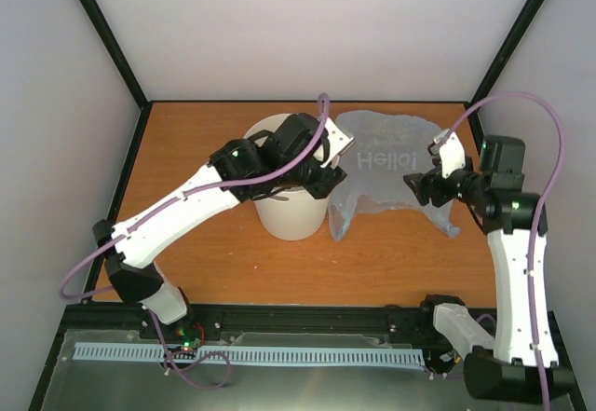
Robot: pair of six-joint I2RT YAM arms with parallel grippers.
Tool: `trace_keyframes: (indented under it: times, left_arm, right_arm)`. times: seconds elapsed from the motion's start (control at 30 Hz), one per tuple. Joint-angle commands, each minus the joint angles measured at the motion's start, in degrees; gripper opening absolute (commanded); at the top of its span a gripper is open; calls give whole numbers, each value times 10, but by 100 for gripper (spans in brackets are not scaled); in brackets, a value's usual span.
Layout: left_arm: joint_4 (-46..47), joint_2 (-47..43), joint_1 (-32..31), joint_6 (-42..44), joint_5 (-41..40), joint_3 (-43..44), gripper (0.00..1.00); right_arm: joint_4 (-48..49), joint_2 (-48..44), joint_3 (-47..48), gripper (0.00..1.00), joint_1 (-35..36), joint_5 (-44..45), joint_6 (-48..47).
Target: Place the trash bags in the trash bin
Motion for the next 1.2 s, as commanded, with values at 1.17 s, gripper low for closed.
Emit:
trace_keyframes:
  times: [1.17]
  left_arm:
    - [529, 76, -104, -143, -133, -425, 78]
  right_arm:
    - [-18, 133, -180, 91, -299, 123, -301]
